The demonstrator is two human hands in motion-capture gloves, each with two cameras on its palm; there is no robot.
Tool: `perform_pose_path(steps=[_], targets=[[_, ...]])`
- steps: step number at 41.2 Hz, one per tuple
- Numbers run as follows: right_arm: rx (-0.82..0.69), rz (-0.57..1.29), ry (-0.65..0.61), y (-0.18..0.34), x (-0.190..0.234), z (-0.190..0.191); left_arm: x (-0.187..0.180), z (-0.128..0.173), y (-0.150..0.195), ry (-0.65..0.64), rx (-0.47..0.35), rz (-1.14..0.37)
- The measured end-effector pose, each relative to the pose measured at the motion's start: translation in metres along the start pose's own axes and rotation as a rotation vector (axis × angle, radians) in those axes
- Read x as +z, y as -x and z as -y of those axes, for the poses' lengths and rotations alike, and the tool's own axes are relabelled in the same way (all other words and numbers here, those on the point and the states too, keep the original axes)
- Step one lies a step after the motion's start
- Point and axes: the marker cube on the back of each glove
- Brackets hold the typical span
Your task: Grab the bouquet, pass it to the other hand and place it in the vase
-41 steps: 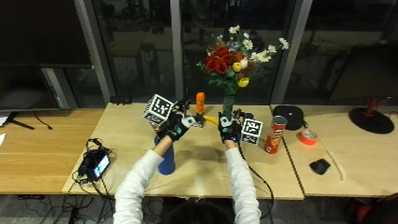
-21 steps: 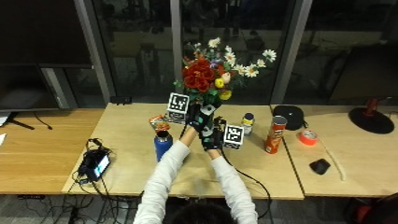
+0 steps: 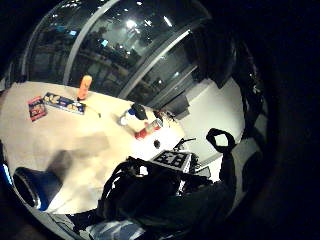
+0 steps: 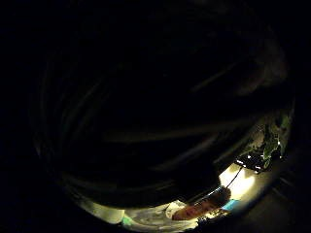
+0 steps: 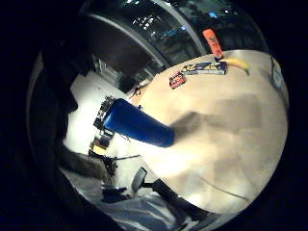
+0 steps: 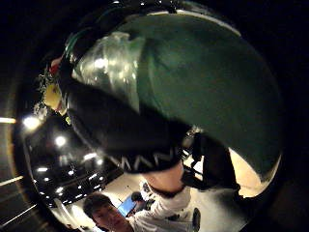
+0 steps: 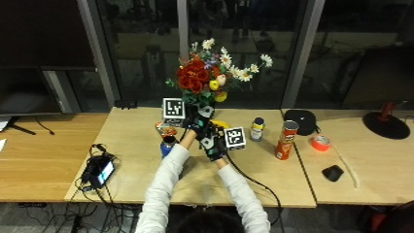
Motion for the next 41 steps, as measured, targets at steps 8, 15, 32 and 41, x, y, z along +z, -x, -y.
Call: perform_pose_path(steps=[8, 15, 32, 41], targets=[[0.134, 0.002, 0.069, 0.004, -0.013, -0.003, -0.052, 0.021, -0.01, -0.107, -0.057, 0.316], [0.259, -0.117, 0.03, -0.005, -0.034, -0.002, -0.085, 0.039, -0.034, -0.197, 0.027, 0.379], [0.333, -0.206, -0.006, -0.029, -0.063, -0.007, -0.156, 0.042, -0.019, -0.401, -0.039, 0.53], [0.354, -0.203, -0.013, -0.041, -0.063, -0.007, -0.172, 0.039, -0.007, -0.441, -0.058, 0.539]])
